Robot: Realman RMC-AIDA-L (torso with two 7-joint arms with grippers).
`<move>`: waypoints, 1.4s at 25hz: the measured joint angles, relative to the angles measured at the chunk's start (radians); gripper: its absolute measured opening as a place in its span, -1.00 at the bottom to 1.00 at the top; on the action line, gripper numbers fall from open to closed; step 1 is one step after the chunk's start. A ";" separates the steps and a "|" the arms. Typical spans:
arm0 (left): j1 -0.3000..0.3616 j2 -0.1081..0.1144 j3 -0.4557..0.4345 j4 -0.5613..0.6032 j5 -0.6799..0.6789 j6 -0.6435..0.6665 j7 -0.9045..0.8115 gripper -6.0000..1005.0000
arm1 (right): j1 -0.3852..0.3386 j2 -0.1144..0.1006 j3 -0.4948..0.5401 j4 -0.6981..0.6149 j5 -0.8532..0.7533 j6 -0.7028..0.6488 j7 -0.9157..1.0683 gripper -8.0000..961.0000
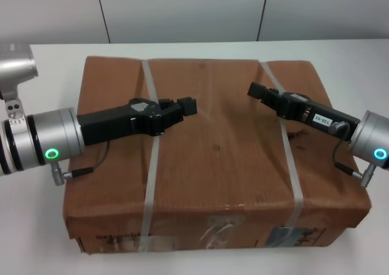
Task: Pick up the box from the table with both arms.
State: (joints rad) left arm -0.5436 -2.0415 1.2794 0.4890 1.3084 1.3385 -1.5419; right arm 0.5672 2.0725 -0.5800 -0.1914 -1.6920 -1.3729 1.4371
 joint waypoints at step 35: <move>0.010 0.001 -0.002 -0.006 -0.005 -0.003 0.007 -0.77 | -0.026 0.002 0.000 0.000 0.045 -0.041 -0.002 -0.93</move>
State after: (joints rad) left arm -0.5338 -2.0401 1.2778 0.4827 1.3035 1.3359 -1.5350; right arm 0.5415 2.0742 -0.5799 -0.1916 -1.6470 -1.4135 1.4346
